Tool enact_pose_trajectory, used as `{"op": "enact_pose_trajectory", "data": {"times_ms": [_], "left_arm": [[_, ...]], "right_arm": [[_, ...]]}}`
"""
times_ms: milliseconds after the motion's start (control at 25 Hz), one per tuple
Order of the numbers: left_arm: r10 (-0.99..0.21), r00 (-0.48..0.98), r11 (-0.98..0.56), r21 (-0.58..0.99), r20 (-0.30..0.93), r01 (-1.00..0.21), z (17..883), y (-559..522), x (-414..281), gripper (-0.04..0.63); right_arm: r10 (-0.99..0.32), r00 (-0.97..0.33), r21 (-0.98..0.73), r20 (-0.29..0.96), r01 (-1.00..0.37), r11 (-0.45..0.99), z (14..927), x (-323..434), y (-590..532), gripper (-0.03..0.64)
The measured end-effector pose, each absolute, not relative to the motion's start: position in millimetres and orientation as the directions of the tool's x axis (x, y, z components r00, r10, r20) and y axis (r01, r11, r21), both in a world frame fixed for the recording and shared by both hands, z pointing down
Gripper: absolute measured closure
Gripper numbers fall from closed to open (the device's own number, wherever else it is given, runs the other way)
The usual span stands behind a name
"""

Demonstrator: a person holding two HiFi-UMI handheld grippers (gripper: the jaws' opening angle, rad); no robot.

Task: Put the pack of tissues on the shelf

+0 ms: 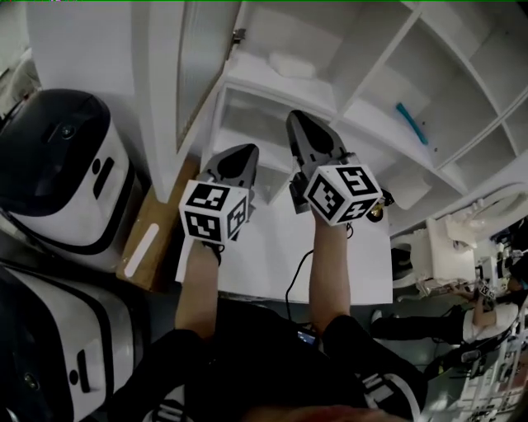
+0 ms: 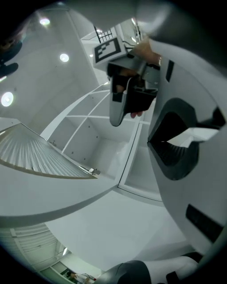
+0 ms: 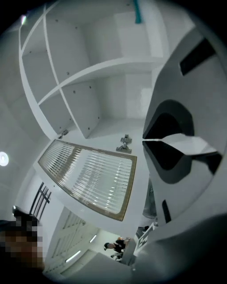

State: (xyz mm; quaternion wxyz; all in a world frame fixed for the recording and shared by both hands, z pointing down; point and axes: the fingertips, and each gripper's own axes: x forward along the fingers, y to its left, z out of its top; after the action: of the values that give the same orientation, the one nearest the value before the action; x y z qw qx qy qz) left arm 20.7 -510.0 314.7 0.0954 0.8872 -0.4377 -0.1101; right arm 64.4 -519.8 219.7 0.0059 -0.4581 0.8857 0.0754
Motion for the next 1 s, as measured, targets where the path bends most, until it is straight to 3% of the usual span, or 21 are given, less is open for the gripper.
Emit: {"op": "enact_pose_trajectory", "data": {"times_ms": [40,80,120,160,680,1000], "left_arm": [[-0.793,0.599,-0.605,0.259,-0.113,-0.752,314.0,-511.7,21.1,0.584],[-0.787,0.607,-0.614,0.250,-0.113,-0.749,313.3,-513.2,21.5,0.584],[-0.780,0.616,-0.623,0.239,-0.111,-0.745,312.6,-514.8,21.7,0.584],[-0.773,0.625,-0.632,0.228,-0.109,-0.741,311.7,-516.7,21.7,0.584],[-0.698,0.701,-0.713,0.231,-0.146,-0.662,311.3,-560.5,13.3,0.584],[-0.711,0.692,-0.696,0.260,-0.124,-0.669,322.7,-574.7,12.4,0.584]], "right_arm": [[-0.809,-0.584,0.164,-0.066,-0.806,0.569,212.1,62.7,-527.3,0.602],[-0.805,-0.591,0.197,-0.049,-0.796,0.572,205.3,60.1,-534.4,0.571],[-0.800,-0.599,0.230,-0.027,-0.783,0.578,199.5,56.6,-540.8,0.496],[-0.796,-0.606,0.265,-0.005,-0.768,0.583,194.3,52.7,-547.0,0.480],[-0.869,-0.438,0.539,0.232,-0.686,0.489,167.3,45.8,-647.9,0.480],[-0.867,-0.348,0.565,0.358,-0.658,0.498,197.0,57.3,-690.6,0.465]]}}
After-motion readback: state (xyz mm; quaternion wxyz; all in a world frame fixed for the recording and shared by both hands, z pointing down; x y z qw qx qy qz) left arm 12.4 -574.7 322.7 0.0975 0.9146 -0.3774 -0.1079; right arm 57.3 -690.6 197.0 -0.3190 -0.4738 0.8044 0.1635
